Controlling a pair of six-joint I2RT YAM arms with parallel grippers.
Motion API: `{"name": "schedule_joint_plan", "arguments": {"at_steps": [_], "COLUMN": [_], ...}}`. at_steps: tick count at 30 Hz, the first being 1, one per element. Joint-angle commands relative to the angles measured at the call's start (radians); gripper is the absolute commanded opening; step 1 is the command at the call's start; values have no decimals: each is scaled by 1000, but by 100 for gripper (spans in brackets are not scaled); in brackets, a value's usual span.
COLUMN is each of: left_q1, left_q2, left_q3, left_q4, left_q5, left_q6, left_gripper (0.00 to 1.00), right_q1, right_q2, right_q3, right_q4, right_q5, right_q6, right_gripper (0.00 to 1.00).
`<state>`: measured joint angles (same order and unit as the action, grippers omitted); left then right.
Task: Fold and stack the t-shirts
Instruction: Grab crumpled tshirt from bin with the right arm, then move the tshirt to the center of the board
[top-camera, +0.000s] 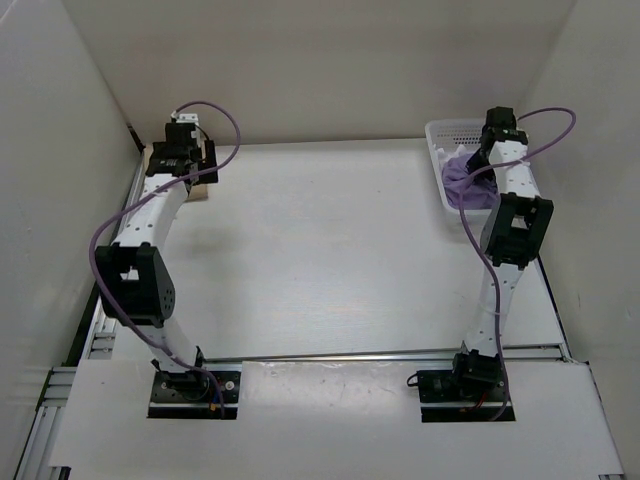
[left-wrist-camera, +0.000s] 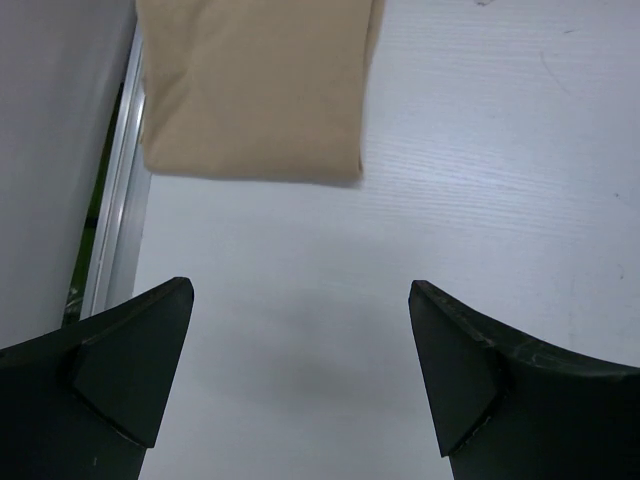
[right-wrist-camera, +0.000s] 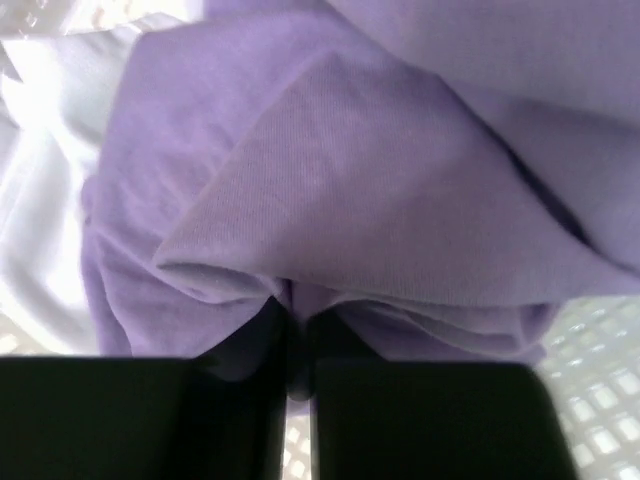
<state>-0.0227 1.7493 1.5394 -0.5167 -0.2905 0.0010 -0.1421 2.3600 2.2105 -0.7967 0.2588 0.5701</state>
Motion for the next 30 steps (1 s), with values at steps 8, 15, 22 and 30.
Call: {"name": "schedule_joint_plan", "arguments": {"at_steps": [8, 15, 22, 30], "left_q1": [-13, -13, -13, 7], "left_q2": [-186, -310, -433, -499], "left_q3": [-151, -237, -291, -329], "left_q4": [-66, -121, -167, -197], "left_q5": [-76, 2, 97, 117], "left_q6": [-1, -1, -1, -1], "left_gripper": [100, 100, 100, 100], "right_q1": [64, 272, 504, 636], "right_q2": [-384, -767, -1051, -1044], "right_q3": [-31, -70, -302, -724], "right_q4": [112, 218, 294, 294], "right_q5": [28, 37, -174, -220], "right_q6": [-159, -329, -123, 109], "right_gripper": [0, 0, 0, 63]}}
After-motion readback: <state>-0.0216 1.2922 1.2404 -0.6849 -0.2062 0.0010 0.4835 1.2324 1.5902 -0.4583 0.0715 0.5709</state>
